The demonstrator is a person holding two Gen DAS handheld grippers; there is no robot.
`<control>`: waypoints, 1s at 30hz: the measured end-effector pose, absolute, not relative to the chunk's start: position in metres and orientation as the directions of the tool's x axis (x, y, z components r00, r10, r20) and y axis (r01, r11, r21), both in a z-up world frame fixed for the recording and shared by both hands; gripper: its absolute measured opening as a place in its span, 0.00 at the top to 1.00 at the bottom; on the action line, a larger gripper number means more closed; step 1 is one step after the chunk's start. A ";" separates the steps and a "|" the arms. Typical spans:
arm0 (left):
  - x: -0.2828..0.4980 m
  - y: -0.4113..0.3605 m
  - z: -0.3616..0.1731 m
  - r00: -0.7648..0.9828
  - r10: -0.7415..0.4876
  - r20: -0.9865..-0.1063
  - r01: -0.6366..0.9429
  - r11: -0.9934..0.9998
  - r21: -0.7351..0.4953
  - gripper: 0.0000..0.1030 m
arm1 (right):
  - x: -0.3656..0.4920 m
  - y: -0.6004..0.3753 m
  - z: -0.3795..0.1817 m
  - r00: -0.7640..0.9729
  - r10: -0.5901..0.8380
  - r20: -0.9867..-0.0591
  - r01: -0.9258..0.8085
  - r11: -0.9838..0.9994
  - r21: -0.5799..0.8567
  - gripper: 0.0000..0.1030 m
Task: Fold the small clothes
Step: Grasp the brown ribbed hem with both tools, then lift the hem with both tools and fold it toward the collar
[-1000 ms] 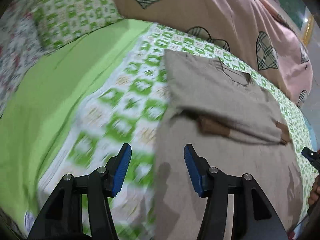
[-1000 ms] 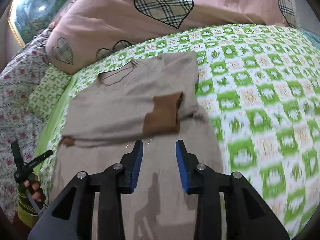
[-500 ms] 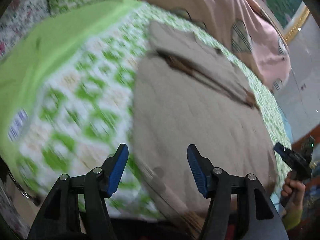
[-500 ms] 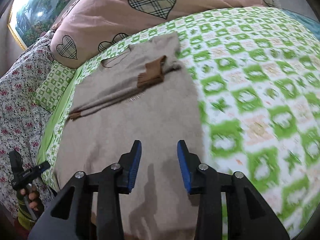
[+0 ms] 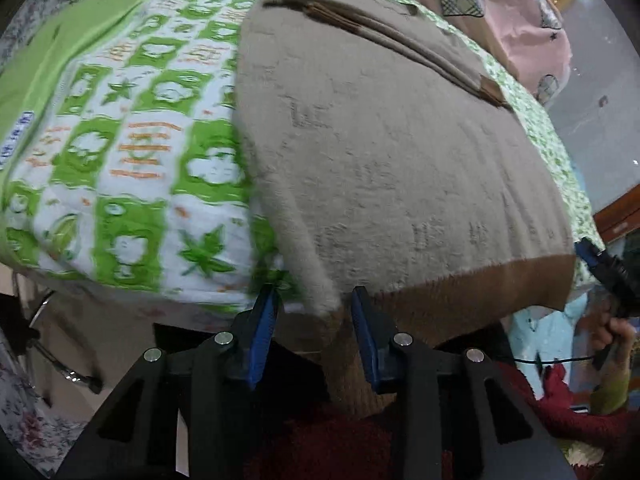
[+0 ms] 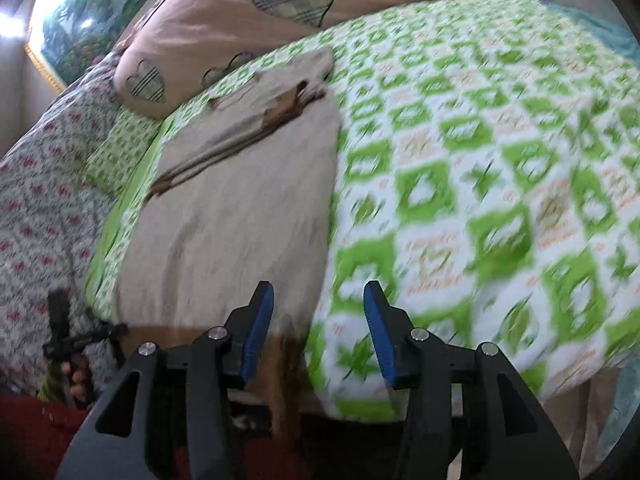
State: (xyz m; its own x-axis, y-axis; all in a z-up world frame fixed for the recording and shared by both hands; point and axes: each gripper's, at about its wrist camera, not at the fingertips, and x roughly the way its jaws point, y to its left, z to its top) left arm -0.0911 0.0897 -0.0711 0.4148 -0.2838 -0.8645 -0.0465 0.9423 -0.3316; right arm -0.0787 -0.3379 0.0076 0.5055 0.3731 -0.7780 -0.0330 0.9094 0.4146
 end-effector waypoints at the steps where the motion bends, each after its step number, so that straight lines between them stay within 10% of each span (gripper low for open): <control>1: -0.091 0.087 -0.072 0.414 -0.303 -0.859 -0.035 0.937 -0.347 0.64 | -0.081 -0.336 0.006 0.497 0.385 -0.777 -0.040 0.905 0.424 0.53; 15: -0.084 0.079 -0.086 0.421 -0.347 -0.838 0.041 0.930 -0.364 0.76 | -0.088 -0.308 -0.013 0.405 0.536 -0.741 -0.155 0.839 0.522 0.54; 17: -0.086 0.081 -0.084 0.438 -0.342 -0.831 0.056 0.933 -0.354 0.90 | -0.086 -0.309 -0.015 0.412 0.513 -0.753 -0.129 0.851 0.509 0.91; 30: -0.096 0.108 -0.075 0.466 -0.422 -0.778 0.116 0.900 -0.419 0.89 | -0.102 -0.335 -0.023 0.392 0.582 -0.712 -0.085 0.794 0.602 0.89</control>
